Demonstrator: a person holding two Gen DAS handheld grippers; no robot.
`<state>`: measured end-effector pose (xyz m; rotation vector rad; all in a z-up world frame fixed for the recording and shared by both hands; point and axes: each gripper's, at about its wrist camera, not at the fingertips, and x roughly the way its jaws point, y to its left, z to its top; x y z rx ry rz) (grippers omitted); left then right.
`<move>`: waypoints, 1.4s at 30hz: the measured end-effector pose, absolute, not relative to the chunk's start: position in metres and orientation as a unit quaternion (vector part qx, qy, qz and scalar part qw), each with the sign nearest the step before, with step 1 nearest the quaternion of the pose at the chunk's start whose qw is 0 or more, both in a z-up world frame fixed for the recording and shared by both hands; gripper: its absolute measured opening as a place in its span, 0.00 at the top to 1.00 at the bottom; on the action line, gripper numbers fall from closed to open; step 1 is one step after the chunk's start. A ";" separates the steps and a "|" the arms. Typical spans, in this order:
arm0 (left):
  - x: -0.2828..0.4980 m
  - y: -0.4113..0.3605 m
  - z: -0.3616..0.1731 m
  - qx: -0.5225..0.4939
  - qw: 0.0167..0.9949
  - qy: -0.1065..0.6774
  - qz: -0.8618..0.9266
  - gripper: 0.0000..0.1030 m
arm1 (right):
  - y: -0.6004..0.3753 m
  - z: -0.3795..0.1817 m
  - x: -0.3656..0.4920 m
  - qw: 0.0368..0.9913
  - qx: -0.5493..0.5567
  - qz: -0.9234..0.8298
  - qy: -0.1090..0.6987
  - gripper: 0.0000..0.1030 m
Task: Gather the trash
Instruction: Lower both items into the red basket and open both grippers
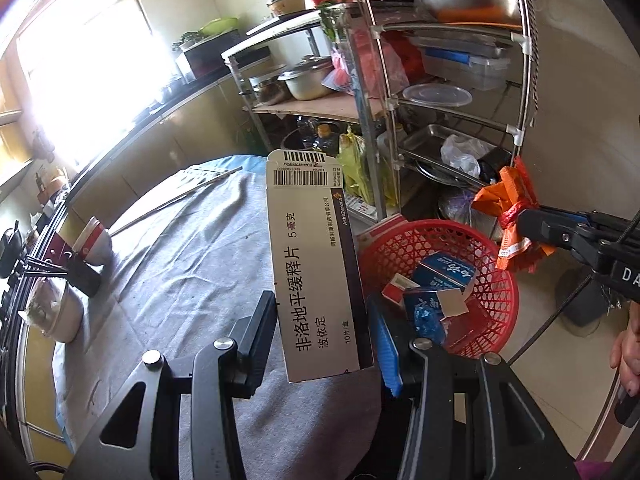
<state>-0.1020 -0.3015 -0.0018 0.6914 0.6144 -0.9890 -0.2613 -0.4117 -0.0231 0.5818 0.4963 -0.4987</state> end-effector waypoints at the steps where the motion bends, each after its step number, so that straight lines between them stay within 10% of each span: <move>1: -0.104 -0.304 -0.004 0.323 0.777 0.285 -0.460 0.54 | -0.413 -0.024 -0.263 0.896 0.284 -0.242 0.240 0.79; 42: -0.105 -0.347 -0.073 0.342 0.684 0.388 -0.513 0.54 | -0.444 -0.079 -0.259 0.857 0.349 -0.258 0.277 0.78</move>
